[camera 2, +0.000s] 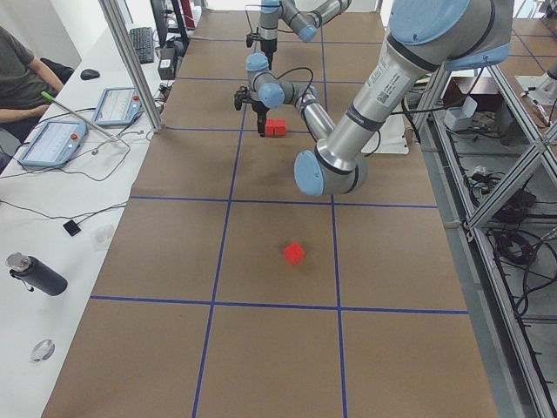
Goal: Form red blocks into L shape at center
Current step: 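Open the left gripper and move it to the far-side red cube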
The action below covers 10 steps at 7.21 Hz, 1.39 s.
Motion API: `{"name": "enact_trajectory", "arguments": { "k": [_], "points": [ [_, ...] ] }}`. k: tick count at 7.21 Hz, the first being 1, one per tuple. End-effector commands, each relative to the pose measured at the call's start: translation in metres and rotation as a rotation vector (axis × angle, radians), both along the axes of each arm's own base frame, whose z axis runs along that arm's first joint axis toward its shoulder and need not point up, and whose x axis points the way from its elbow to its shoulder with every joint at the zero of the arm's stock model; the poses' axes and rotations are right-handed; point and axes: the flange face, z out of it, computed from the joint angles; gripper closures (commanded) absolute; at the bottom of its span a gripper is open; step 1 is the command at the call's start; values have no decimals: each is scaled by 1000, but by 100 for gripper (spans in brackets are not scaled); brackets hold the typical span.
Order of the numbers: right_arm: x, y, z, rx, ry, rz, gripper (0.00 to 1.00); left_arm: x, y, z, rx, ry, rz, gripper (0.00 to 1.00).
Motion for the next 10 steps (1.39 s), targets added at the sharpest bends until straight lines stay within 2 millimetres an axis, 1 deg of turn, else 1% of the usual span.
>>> {"name": "enact_trajectory", "arguments": {
  "k": [1,2,3,4,5,6,7,8,9,10],
  "points": [
    [0,0,0,0,0,0,0,-146,39,113,202,-78,130,0],
    [0,0,-2,3,-3,0,0,-201,35,158,318,-142,231,0],
    [0,0,-2,3,-3,0,0,-239,38,206,391,-202,345,0],
    [-1,0,-1,1,-1,-1,0,-269,41,234,401,-219,383,0],
    [-1,1,-1,5,3,5,0,-279,55,256,372,-171,444,0],
    [-5,1,-2,29,23,24,0,-289,69,284,388,-171,483,0],
    [-6,1,-2,29,24,22,0,-296,80,314,378,-174,487,0],
    [-6,2,1,27,28,24,0,-291,76,346,387,-169,483,0],
    [-10,4,1,32,35,32,0,-290,75,361,386,-163,478,0],
    [-16,8,3,47,52,40,0,-286,77,355,333,-128,441,0]
  ]
}}
